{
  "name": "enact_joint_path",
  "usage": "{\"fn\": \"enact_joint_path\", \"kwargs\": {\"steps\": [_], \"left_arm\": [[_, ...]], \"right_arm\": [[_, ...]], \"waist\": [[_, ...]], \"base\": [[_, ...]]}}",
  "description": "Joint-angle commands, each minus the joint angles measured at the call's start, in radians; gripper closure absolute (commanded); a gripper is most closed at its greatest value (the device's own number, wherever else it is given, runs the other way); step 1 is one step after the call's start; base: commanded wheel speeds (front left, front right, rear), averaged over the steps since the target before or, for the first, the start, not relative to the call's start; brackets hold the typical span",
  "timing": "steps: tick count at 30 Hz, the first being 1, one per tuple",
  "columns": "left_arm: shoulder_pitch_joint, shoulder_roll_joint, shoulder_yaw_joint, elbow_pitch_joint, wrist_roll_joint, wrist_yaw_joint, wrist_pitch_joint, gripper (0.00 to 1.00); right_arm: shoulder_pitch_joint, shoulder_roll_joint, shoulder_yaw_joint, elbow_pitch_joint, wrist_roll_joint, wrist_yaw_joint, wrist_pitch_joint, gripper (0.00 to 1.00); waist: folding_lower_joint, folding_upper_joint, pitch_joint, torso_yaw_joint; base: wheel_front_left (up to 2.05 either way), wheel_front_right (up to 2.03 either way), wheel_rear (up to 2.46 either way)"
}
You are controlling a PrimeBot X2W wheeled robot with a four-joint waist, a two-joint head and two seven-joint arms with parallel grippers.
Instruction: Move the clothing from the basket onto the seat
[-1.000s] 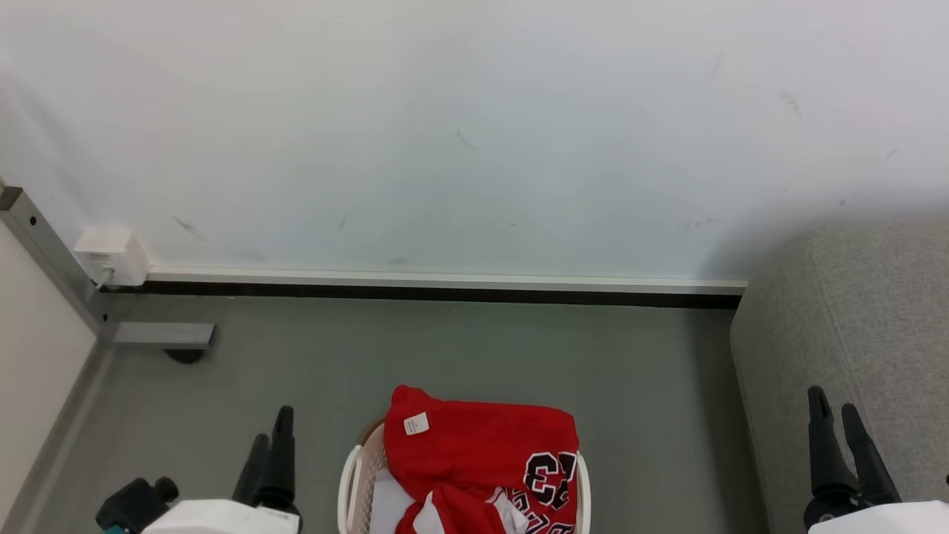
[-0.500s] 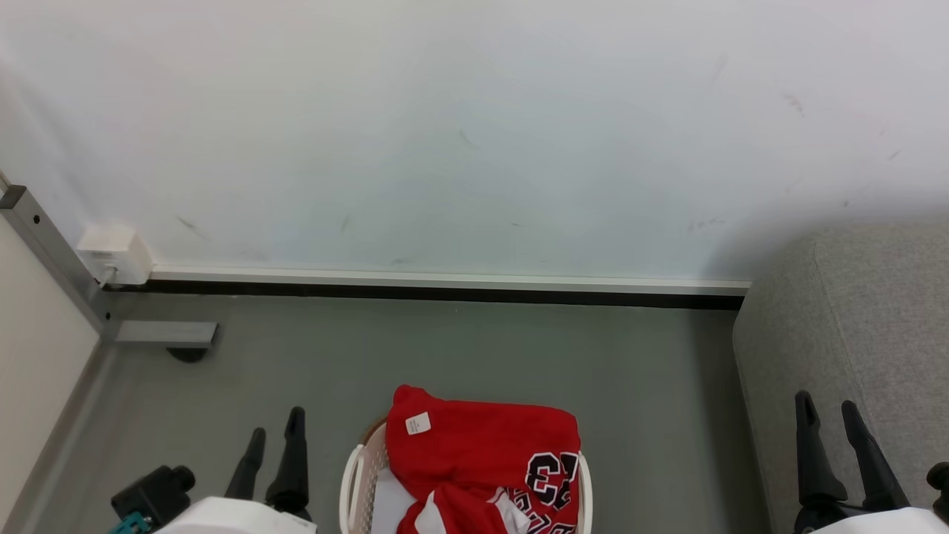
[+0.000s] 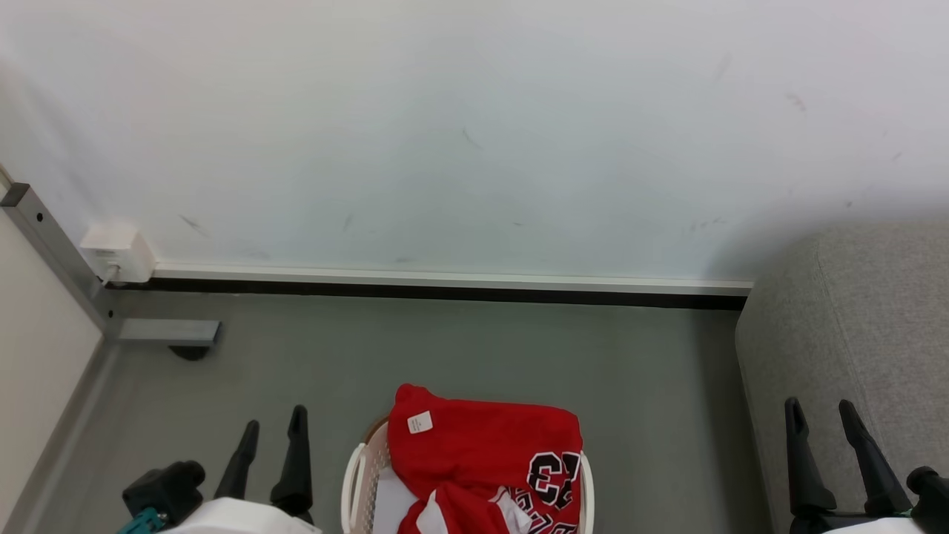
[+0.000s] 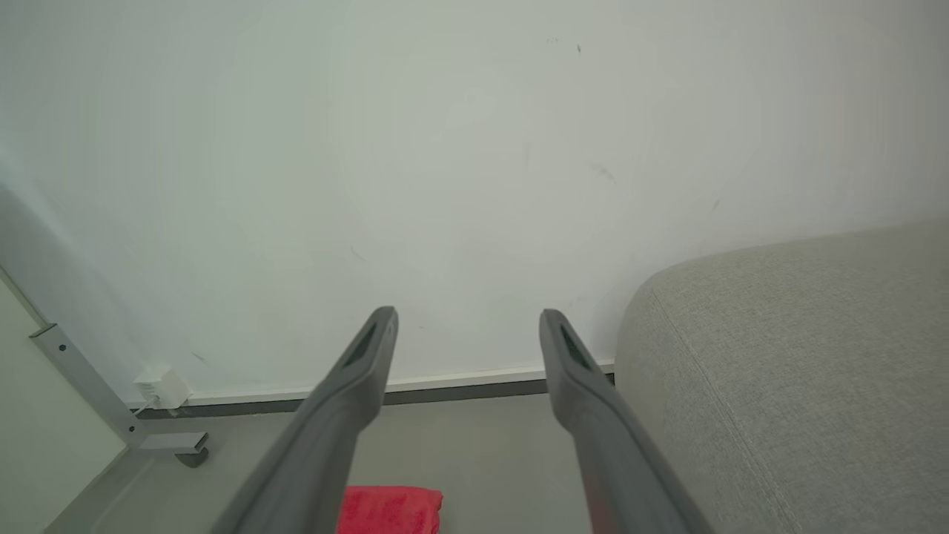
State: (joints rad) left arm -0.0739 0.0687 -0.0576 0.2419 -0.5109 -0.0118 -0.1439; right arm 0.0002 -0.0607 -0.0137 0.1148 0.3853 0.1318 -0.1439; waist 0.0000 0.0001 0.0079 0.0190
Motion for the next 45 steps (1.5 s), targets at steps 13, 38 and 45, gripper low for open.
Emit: {"fn": "enact_joint_path", "kwargs": {"steps": [13,38,45], "left_arm": [[0.01,0.018,-0.003,0.014,0.143,0.006,-0.039,0.0],[0.02,0.007,0.022,0.021,0.36,0.01,-0.093,0.0],[0.024,0.005,0.023,0.023,0.406,0.011,-0.104,0.0]], "right_arm": [[0.009,0.003,-0.024,-0.013,-0.134,-0.001,-0.038,0.0],[0.036,0.01,-0.068,0.001,-0.256,-0.002,-0.092,0.0],[0.042,0.01,-0.072,0.02,-0.257,-0.002,-0.104,0.0]], "waist": [[0.0,-0.0001,0.003,0.003],[0.0,-0.0001,0.011,0.006],[0.0,-0.0001,0.01,0.006]], "base": [[0.0,0.0,0.0],[0.0,0.0,0.0],[0.0,0.0,0.0]]}}
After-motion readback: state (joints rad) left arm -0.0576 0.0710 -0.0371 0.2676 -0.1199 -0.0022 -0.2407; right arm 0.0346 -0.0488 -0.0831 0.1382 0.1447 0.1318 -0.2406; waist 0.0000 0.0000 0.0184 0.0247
